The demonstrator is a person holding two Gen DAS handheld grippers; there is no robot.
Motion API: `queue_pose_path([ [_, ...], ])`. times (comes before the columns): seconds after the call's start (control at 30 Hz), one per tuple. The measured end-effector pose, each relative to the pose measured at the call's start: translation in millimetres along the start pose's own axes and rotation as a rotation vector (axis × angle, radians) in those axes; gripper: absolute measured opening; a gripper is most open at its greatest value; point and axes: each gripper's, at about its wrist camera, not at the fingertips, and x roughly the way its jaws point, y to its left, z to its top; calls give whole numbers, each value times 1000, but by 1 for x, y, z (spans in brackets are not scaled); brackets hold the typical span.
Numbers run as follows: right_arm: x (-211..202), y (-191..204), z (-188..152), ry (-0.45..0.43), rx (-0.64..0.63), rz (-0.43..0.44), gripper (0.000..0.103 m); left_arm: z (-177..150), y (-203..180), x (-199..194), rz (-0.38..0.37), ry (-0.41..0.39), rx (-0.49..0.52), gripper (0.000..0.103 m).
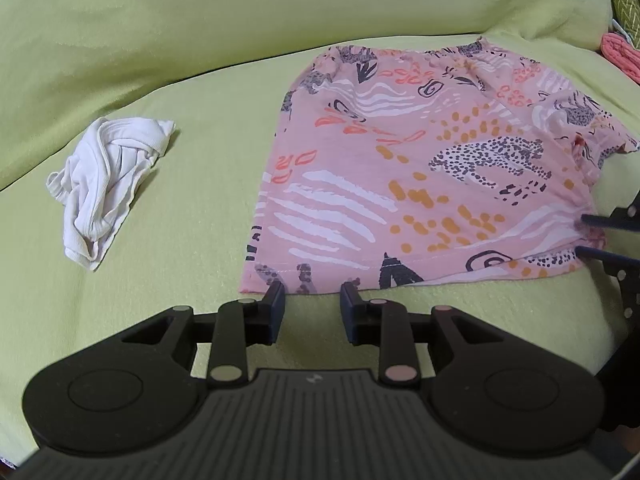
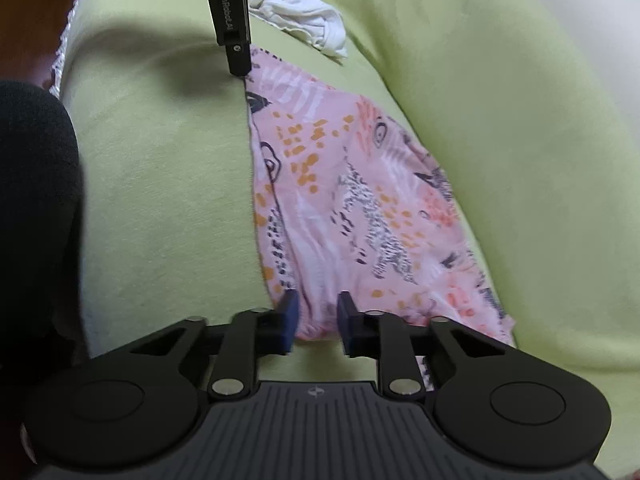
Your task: Fold clothes
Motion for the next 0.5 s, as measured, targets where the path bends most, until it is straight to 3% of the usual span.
queue_pose_path([
  [0.07, 3, 3, 3, -5, -2, 0, 16, 0, -1, 0, -2, 0, 0, 25],
  [0.13, 7, 4, 5, -3, 0, -11, 5, 0, -2, -1, -5, 0, 4, 26],
  [0.23, 7, 1, 6, -11, 16, -7, 0, -1, -4, -4, -6, -5, 20, 26],
  [0.5, -18, 11, -5, -43, 8, 71, 0, 0, -8, -21, -18, -38, 56, 26],
])
